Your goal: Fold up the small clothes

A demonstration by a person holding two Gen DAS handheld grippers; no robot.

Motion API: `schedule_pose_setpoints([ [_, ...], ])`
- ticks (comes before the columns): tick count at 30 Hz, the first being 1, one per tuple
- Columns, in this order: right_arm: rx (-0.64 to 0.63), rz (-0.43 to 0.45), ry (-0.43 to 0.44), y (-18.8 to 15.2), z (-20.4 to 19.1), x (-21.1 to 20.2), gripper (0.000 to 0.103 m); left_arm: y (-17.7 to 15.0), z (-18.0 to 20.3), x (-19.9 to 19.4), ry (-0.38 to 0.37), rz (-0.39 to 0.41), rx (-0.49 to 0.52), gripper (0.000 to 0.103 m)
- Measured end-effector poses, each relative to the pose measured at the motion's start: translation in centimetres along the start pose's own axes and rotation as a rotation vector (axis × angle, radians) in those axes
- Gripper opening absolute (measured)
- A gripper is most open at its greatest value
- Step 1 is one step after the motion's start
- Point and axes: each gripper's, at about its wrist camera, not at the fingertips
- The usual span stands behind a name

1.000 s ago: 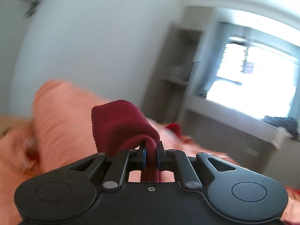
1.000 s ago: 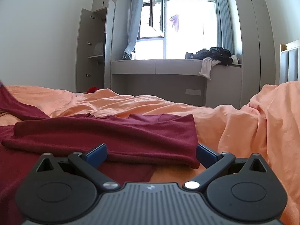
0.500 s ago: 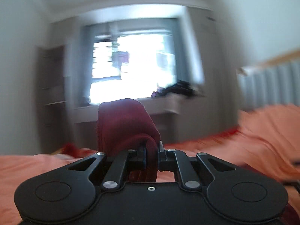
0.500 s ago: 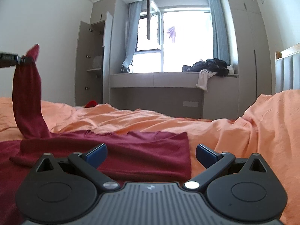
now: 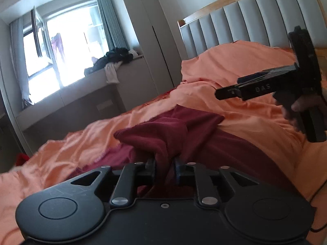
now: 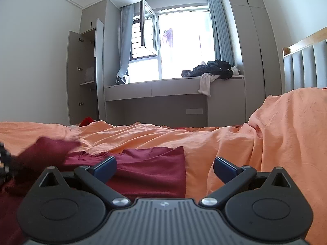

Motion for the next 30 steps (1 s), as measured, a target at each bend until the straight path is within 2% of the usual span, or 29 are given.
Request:
schedule_pose_setpoints([
  [8,0.002,-0.016,0.055,-0.2,-0.9,0.1,0.103,-0.4,1.1,-2.1,-0.117,-0.012,-0.042,0.039],
  [12,-0.008,-0.023,0.078,-0.4,-1.4,0.1,0.103,-0.9,1.9,-3.3,-0.157,-0.026,-0.05,0.042],
  [16,0.011,-0.031,0.126,-0.5,-1.9,0.2,0.103,-1.2,1.4,-4.8,-0.141,-0.033,-0.089,0.057],
  [18,0.017,-0.037,0.141,-0.5,-2.1,0.4,0.103,-1.2,0.5,-5.8,-0.124,-0.027,-0.139,0.064],
  [21,0.012,-0.052,0.164,-0.7,-2.5,0.4,0.103,-1.2,-1.7,-7.1,-0.053,-0.028,-0.235,0.074],
  [24,0.019,-0.096,0.202,-1.4,-2.8,0.5,0.103,-1.1,-4.7,-8.0,0.081,-0.032,-0.32,0.083],
  [27,0.031,-0.138,0.237,-2.0,-3.2,0.7,0.103,-1.2,-8.5,-8.0,0.251,-0.059,-0.398,0.083],
  [30,0.025,-0.157,0.254,-2.5,-3.6,0.8,0.103,-1.9,-13.2,-7.6,0.363,-0.074,-0.51,0.083],
])
Point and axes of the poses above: each gripper's, at about its wrist camera, not at the fingertips, and x roughly the way its jaws point, z to its right, y to its top, and after that the axes turned 10 degrees about -y, right-handed
